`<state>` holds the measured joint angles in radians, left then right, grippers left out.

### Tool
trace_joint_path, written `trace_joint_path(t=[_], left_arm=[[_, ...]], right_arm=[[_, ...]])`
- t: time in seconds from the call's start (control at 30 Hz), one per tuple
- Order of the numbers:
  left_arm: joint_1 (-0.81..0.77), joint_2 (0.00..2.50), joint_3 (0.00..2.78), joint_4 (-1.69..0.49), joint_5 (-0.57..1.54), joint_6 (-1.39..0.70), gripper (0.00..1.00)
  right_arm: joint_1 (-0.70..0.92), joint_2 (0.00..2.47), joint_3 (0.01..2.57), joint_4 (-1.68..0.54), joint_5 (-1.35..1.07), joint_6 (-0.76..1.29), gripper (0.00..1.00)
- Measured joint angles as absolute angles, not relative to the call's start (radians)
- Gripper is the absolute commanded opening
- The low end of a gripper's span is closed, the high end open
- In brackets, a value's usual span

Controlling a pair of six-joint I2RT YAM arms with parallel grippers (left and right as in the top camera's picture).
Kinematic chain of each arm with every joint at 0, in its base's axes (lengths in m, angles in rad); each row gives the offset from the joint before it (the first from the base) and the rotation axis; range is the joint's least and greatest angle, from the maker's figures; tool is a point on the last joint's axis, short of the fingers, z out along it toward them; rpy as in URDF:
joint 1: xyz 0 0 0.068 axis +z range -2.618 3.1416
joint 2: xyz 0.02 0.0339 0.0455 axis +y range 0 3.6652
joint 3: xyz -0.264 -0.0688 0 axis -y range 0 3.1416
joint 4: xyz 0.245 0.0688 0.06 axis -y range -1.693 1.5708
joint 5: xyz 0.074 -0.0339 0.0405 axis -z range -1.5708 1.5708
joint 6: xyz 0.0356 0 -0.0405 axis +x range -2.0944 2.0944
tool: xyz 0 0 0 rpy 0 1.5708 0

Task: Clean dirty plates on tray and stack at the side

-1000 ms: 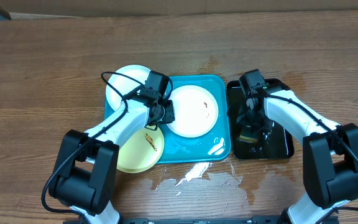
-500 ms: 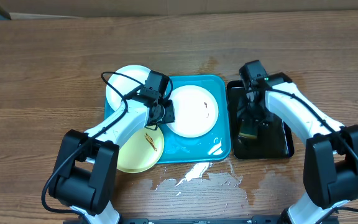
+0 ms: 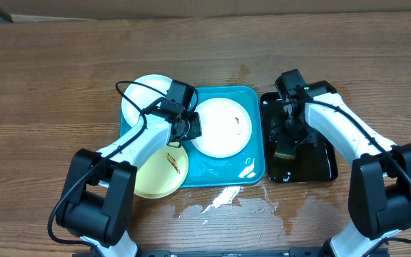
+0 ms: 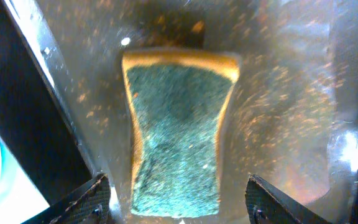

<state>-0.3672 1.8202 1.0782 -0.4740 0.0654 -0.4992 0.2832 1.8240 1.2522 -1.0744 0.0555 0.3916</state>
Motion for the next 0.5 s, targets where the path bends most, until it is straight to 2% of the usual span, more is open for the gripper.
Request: trace_joint_path(t=[0.2,0.3,0.37,0.43,0.5], left_arm=[[-0.367,1.821,1.078,-0.474,0.065,-0.499,0.16],[-0.367,1.821,1.078,-0.474,0.065,-0.499,0.16],[-0.367,1.821,1.078,-0.474,0.065,-0.499,0.15],[-0.367,1.822,1.078,-0.474,0.065,-0.499,0.15],[-0.367,1.823,1.078,-0.474,0.065,-0.499,0.15]], right_arm=[[0.283,1.824,1.187,-1.030,0.007,0.392,0.70],[0.283,1.824,1.137,-0.982,-0.001,0.391,0.62],[0.283,1.824,1.110,-0.953,-0.003,0.392,0.43],[0.283,1.824,1.092,-0.933,-0.006,0.393,0.16],[0.283,1.824,1.089,-0.931,-0.008,0.393,0.09]])
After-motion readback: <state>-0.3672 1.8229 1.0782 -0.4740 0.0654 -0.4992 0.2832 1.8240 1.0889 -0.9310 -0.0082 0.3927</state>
